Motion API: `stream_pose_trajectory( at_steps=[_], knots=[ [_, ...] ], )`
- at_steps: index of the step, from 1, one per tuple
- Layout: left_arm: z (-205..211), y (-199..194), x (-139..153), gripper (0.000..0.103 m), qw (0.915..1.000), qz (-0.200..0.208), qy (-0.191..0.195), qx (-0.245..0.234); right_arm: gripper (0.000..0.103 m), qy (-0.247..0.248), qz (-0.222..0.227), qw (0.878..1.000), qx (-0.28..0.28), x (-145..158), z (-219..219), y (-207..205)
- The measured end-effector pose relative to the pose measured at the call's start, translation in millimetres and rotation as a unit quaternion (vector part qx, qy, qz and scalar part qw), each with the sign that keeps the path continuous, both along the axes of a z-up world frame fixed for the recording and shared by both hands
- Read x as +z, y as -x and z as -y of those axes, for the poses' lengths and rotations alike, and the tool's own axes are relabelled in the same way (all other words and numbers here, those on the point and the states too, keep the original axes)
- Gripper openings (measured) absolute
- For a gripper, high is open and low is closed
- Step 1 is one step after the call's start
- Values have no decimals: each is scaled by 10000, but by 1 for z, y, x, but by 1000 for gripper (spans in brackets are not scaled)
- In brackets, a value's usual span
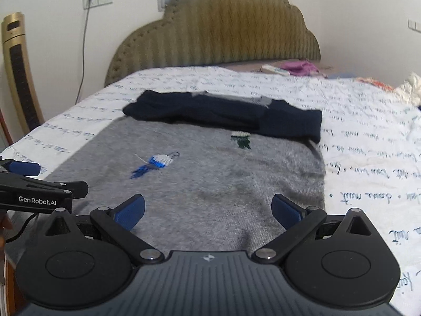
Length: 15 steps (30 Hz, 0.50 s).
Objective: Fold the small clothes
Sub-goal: 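Lower both open grippers to the grey sweater hem edge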
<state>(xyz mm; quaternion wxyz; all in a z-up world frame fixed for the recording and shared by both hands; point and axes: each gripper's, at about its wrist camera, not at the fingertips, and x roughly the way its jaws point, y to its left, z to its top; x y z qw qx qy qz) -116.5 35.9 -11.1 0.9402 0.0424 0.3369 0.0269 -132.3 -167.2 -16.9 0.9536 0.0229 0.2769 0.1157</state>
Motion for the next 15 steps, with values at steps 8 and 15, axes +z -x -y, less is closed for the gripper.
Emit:
stream_pose_trajectory(
  at_steps=[8, 15],
  knots=[
    [-7, 18, -3, 102, 10000, -76, 22, 7, 103, -109, -139, 9998, 35, 0, -1, 21],
    [-2, 20, -7, 102, 9999, -134, -101, -28, 103, -1, 3, 9999, 102, 1, -3, 30]
  ],
)
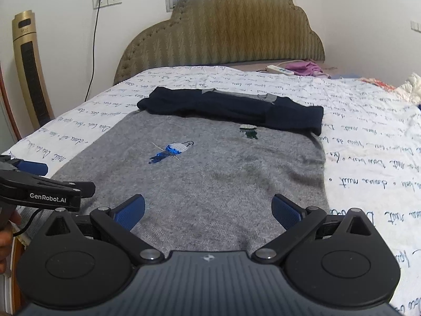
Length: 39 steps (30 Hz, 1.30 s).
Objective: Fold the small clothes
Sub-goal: 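Lower both open grippers to the grey sweater hem edge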
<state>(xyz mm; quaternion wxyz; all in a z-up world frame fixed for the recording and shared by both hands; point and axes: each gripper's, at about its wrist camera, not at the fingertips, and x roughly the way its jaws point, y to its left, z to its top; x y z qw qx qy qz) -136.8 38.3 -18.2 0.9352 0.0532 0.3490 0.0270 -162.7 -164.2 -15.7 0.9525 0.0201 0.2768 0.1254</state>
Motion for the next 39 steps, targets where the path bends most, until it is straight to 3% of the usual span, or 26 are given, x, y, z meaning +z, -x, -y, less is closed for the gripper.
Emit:
stream_pose_trajectory(
  at_steps=[15, 25, 33, 39],
  knots=[
    [-5, 5, 1, 102, 9999, 22, -95, 130, 103, 229, 23, 9997, 63, -1, -3, 7],
    [-5, 8, 1, 103, 9997, -4, -198, 126, 103, 78, -67, 9999, -2, -3, 3, 8],
    [-14, 12, -1, 102, 9999, -119, -42, -11, 103, -72, -129, 9999, -18, -5, 15, 10],
    [-46, 27, 5, 102, 9998, 29, 217, -4, 103, -324, -269, 9991, 15, -6, 42, 14]
  ],
)
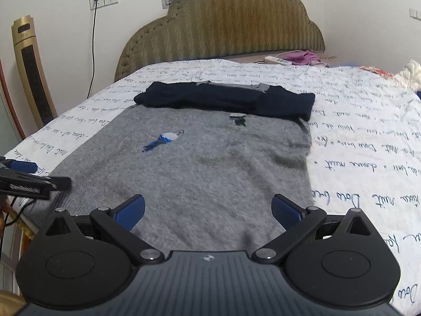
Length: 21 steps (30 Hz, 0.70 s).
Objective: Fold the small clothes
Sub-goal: 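Lower both open grippers to the grey sweater hem edge, then close both grippers on the grey sweater hem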
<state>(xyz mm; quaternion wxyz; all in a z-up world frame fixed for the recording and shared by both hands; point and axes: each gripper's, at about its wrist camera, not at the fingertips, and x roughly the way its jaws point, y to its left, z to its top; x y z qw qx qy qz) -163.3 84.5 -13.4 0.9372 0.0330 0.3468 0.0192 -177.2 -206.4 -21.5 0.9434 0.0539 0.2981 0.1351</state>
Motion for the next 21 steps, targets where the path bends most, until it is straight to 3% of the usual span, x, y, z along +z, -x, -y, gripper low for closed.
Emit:
stream_pose_trajectory(
  at_steps=[6, 11, 16, 21],
  knots=[
    [-36, 14, 10, 102, 9992, 155, 279, 243, 103, -79, -102, 9999, -36, -3, 20, 4],
    [-60, 8, 4, 100, 9968, -261, 749, -45, 103, -6, -263, 9989, -395, -11, 45, 9],
    [-68, -4, -16, 96, 9889, -720, 1260, -315, 103, -635, -814, 9921, -712, -29, 83, 11],
    [-67, -6, -21, 93, 9847, -751, 1476, -547, 103, -1585, -1226, 9792, -325, -44, 92, 14]
  ],
)
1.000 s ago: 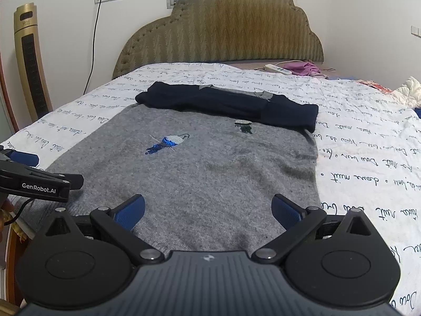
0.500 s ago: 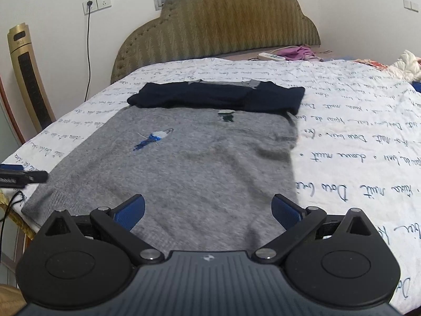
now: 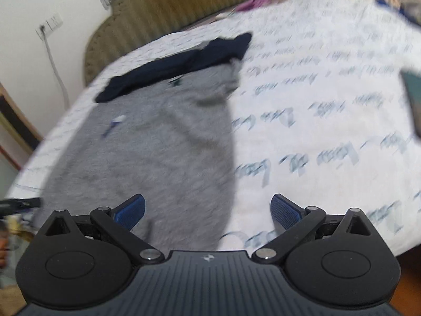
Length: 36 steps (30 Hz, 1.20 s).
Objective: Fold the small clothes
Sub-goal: 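Close both grippers on the grey sweater hem, then lift the hem with both grippers and fold it toward the collar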
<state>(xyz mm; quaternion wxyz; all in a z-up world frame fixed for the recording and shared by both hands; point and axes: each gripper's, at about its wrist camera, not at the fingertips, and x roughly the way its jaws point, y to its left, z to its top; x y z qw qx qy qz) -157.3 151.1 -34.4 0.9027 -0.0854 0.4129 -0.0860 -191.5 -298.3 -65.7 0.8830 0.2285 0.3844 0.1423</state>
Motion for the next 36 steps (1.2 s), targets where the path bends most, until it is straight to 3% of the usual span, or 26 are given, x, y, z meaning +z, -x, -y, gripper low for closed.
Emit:
stream_pose_trajectory(
  at_steps=[3, 7, 9, 11, 13, 15, 17, 20, 30, 36],
  knots=[
    [6, -2, 1, 83, 9993, -24, 265, -278, 103, -503, -29, 9981, 350, -3, -11, -3],
    [18, -5, -3, 70, 9985, -36, 323, -431, 99, -347, 26, 9975, 610, -3, -39, -10],
    [22, -5, -2, 52, 9987, -65, 278, -426, 84, -129, 101, 9977, 661, 1, -52, -12],
    [25, -6, -2, 45, 9978, -142, 372, -522, 52, -6, 76, 9975, 701, 2, -61, -16],
    [29, -6, -4, 31, 9983, -141, 240, -513, 49, 332, 165, 9962, 790, 3, -71, -15],
    [32, -6, -4, 17, 9987, -126, 170, -461, 36, 593, 235, 9943, 850, 6, -77, -13],
    [33, -7, -2, 12, 9989, -155, 205, -388, 16, 544, 253, 9950, 797, 7, -74, -13],
    [40, -7, 9, 10, 9993, 27, 37, -362, 13, 370, 369, 9961, 706, 11, -65, -14],
    [75, -7, 60, 9, 9935, 1082, -223, -285, 13, 664, 1143, 9897, 541, 49, -69, -34],
    [74, -27, 78, 9, 9902, 1372, -257, 40, 13, 691, 1461, 9864, 308, 67, -60, -55]
  ],
)
